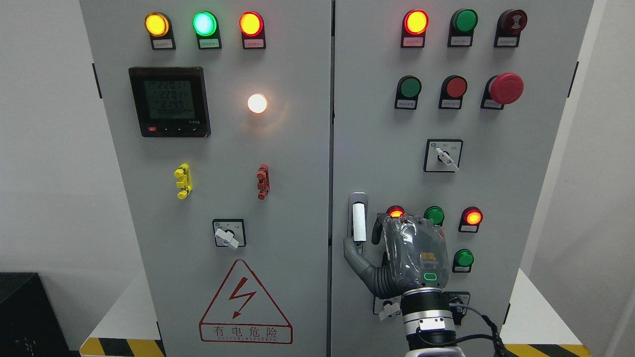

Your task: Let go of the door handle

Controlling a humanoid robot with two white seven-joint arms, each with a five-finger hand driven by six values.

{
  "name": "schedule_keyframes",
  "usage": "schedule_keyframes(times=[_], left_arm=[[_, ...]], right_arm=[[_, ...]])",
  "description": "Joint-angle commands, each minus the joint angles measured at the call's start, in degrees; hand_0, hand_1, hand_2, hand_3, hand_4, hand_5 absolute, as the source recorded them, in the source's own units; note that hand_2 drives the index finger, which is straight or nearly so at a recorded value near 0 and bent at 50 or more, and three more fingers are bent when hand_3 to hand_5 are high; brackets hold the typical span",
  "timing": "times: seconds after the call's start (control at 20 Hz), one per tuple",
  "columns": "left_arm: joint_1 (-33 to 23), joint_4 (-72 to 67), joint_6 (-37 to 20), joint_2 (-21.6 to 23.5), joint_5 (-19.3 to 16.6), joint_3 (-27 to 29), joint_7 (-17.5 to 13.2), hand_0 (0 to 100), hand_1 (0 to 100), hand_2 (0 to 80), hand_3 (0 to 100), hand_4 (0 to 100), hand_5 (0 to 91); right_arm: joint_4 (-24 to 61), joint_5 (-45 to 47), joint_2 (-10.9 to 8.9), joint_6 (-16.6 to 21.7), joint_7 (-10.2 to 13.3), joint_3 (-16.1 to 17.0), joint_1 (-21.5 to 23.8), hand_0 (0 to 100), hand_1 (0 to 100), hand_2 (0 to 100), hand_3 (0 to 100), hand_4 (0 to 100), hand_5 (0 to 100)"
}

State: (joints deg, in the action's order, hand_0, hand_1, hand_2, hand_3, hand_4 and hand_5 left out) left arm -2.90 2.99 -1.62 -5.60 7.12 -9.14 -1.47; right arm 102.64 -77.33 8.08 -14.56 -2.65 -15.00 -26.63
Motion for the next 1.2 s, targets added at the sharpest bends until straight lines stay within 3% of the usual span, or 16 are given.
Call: schedule_keyframes(times=[0.0,1.15], left_arm=[[0.0,0.0,-0.05,-0.02,0.0,0.0,-0.02,0,0,4.4,10,0,0.0],[0.0,0.0,0.04,-0.02,0.0,0.0,-0.02,0,0,4.4,11,0,0.0]], right_arm=[[0.19,-0.01,0.0,-0.11,0.45,0.15,0.35,37,37,69,97,76,68],[0.37,0.08,0.0,-0.2,0.98,0.67,0.53,39,38,69,96,76,68]])
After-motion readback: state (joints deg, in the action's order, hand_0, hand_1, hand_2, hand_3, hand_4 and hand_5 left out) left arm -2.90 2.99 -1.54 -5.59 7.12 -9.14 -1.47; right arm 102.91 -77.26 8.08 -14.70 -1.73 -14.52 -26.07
